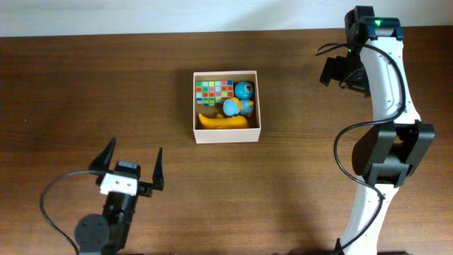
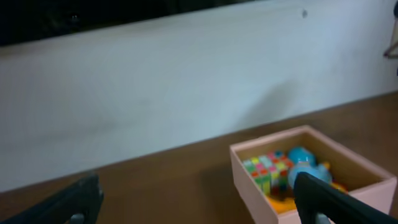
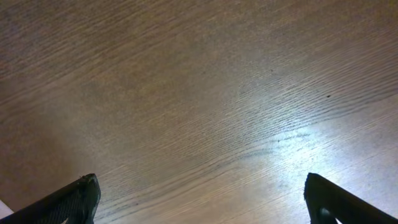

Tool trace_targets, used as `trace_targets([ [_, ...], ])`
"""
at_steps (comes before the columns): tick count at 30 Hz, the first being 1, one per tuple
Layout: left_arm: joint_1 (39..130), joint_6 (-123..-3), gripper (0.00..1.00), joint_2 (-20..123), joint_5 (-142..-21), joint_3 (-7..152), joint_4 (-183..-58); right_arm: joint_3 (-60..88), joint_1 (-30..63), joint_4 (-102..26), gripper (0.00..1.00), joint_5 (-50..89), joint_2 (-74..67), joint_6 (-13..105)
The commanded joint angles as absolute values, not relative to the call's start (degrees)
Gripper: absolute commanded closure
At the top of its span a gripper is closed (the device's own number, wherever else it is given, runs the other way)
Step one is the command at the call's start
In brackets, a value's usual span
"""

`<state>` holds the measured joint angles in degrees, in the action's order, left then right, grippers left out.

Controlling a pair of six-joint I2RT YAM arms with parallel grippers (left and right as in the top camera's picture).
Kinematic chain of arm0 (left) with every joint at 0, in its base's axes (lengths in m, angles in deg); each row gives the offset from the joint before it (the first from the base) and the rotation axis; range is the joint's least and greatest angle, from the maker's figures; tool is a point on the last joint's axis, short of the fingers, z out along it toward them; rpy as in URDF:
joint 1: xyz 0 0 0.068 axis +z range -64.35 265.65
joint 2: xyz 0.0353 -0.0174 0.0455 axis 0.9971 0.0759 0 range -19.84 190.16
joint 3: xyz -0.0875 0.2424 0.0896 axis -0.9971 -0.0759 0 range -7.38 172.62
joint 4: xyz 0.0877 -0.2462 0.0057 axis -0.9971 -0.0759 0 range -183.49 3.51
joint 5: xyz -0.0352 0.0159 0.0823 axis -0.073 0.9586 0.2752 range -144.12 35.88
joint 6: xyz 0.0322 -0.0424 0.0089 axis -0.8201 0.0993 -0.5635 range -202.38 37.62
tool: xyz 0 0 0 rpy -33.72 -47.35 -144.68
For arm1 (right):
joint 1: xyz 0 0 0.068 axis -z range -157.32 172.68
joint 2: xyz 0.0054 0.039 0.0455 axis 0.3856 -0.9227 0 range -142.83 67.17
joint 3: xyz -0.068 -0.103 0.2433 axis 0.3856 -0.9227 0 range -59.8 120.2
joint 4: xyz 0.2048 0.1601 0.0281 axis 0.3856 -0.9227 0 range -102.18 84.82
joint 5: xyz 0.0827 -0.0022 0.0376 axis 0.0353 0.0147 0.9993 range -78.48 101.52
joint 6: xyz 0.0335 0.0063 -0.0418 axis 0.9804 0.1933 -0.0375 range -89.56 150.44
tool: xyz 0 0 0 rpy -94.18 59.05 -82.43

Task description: Pack container

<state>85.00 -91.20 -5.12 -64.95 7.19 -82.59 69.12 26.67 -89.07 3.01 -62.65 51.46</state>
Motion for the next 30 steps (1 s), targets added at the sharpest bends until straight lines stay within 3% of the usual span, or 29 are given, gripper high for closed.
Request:
trace_targets([
  [1,85.4,-92.6,0.01,-10.1,-65.6,2.3,-80.9,69.1,26.8,-89.1,0.01,2.9,-62.6,52.0],
  [13,85.3,-92.6,0.01,-19.6,-65.5,-3.7,-80.9,69.1,26.8,-89.1,0.01,2.9,-62.6,52.0],
  [30,85.4,-93.9,0.01,-19.6,-65.3,-6.9,-86.0,69.1,26.8,-89.1,0.01,2.9,-62.6,52.0],
])
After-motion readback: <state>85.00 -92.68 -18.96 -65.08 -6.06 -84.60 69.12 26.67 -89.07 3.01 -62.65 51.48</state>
